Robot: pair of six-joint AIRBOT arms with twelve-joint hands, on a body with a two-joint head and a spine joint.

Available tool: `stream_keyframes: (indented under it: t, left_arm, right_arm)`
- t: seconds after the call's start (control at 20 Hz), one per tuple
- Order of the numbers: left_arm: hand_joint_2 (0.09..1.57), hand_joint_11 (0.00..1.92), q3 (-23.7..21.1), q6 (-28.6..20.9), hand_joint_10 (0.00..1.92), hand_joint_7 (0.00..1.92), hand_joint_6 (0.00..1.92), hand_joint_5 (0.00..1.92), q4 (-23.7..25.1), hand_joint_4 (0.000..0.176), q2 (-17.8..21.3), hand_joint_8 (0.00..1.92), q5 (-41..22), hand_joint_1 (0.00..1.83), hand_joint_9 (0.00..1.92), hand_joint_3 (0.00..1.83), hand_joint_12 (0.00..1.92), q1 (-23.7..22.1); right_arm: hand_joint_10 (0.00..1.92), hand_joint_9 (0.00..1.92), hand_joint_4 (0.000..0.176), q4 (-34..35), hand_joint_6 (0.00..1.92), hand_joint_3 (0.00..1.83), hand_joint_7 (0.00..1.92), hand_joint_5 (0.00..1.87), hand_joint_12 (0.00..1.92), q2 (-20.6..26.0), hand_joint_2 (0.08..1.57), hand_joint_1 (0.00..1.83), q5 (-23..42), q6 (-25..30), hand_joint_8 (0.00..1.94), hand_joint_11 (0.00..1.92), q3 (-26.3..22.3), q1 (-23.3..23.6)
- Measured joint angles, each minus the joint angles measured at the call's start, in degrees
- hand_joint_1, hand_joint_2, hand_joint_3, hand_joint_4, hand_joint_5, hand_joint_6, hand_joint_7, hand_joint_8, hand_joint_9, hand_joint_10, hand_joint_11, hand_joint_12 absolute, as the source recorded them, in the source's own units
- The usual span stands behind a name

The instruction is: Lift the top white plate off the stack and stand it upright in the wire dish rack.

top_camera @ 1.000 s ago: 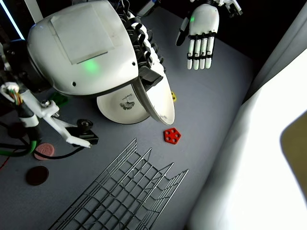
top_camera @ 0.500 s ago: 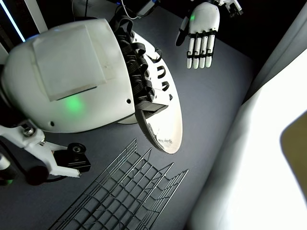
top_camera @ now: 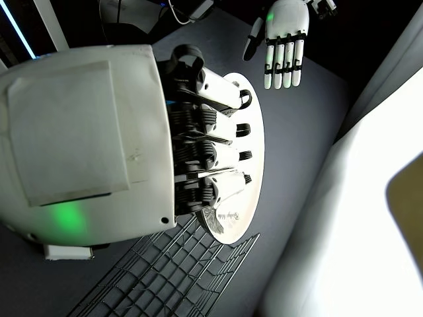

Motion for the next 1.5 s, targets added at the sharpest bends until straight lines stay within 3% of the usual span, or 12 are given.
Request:
stream_keyframes:
  t: [0.4,0.7,0.85,0.9,1.0,1.05,1.1,1.15,1.2,1.4,1.45,1.5]
  left_arm:
    - [1.01,0.1,1.42,3.37,0.01,0.05,0.0,0.02,-2.32,0.0,0.24,0.01,-0.59,0.09,0.07,0.0,0.01,1.46]
    - [1.01,0.1,1.42,5.09,0.01,0.07,0.0,0.03,-2.27,0.0,0.24,0.01,-1.2,0.15,0.08,0.0,0.02,1.53]
    - [1.0,0.07,1.4,5.42,0.0,0.07,0.0,0.04,-2.23,0.0,0.24,0.0,-0.22,0.1,0.06,0.0,0.0,1.53]
    - [1.0,0.06,1.4,5.44,0.0,0.05,0.0,0.02,-2.08,0.0,0.24,0.0,0.17,0.09,0.05,0.0,0.0,1.53]
    - [1.0,0.07,1.33,5.97,0.01,0.06,0.0,0.0,-1.27,0.0,0.22,0.0,0.76,0.09,0.06,0.0,0.01,1.53]
    - [1.0,0.09,1.2,6.6,0.02,0.08,0.01,0.02,-0.35,0.0,0.22,0.01,1.22,0.12,0.09,0.0,0.02,1.53]
    - [1.0,0.09,0.98,6.82,0.01,0.07,0.01,0.02,0.13,0.0,0.22,0.01,1.64,0.12,0.09,0.0,0.02,1.53]
    - [1.0,0.1,0.9,7.5,0.01,0.08,0.01,0.03,0.76,0.0,0.15,0.01,1.66,0.12,0.09,0.0,0.02,1.53]
    - [1.0,0.09,0.87,7.72,0.01,0.08,0.01,0.04,1.03,0.0,0.15,0.01,1.64,0.08,0.09,0.0,0.01,1.53]
    - [1.0,0.04,0.87,9.09,0.0,0.03,0.0,0.02,1.01,0.0,0.15,0.0,1.64,0.08,0.03,0.0,0.0,1.53]
    - [1.01,0.05,0.87,9.11,0.0,0.05,0.01,0.04,1.03,0.0,0.15,0.01,1.6,0.08,0.04,0.0,0.0,1.53]
    - [1.0,0.05,0.87,9.11,0.01,0.04,0.01,0.04,1.01,0.0,0.15,0.01,1.6,0.07,0.04,0.0,0.0,1.53]
  right_arm:
    - [0.75,1.07,0.0,0.59,1.06,0.0,1.14,0.92,1.32,1.66,1.06,1.5,-6.8,4.17,0.49,1.0,-0.5,2.58]
    - [0.9,0.99,0.0,-1.62,1.17,0.0,0.98,0.86,1.5,1.62,1.11,1.49,-9.03,10.71,0.74,0.86,-0.48,5.4]
    - [0.81,1.07,0.0,-5.18,1.07,0.0,1.05,0.9,1.45,1.66,1.08,1.49,-11.52,16.37,0.61,0.9,-0.28,6.8]
    - [0.91,1.08,0.0,-5.31,1.07,0.0,1.1,0.91,0.87,1.62,1.07,1.41,-12.17,17.05,0.63,0.96,-0.07,6.8]
    - [0.94,1.1,0.0,-6.73,1.13,0.0,1.07,0.88,0.42,1.64,1.08,1.38,-13.16,19.47,0.66,1.14,0.42,6.84]
    - [0.88,1.04,0.0,-8.11,1.13,0.0,1.04,0.87,1.22,1.68,1.09,1.47,-13.92,22.53,0.62,0.99,0.66,6.84]
    - [0.88,1.02,0.0,-8.98,1.13,0.0,1.04,0.87,1.39,1.68,1.09,1.48,-14.38,24.24,0.6,0.96,0.79,6.84]
    - [0.95,1.05,0.0,-9.73,1.18,0.0,1.02,0.87,0.85,1.68,1.1,1.4,-15.19,25.97,0.71,1.0,0.83,6.84]
    - [0.96,1.06,0.0,-10.64,1.19,0.0,1.02,0.87,0.57,1.68,1.1,1.38,-15.58,27.47,0.73,1.1,0.85,6.84]
    - [0.95,1.07,0.0,-13.86,1.11,0.0,1.05,0.92,0.24,1.92,1.09,1.38,-16.44,32.83,0.7,1.23,0.87,7.87]
    - [0.8,1.08,0.0,-14.64,1.04,0.0,1.08,0.92,1.11,2.03,1.07,1.47,-16.5,33.77,0.59,1.04,0.87,8.0]
    - [0.88,1.09,0.0,-15.15,1.08,0.0,1.09,0.92,0.78,2.03,1.07,1.4,-16.48,35.45,0.63,1.05,0.96,8.02]
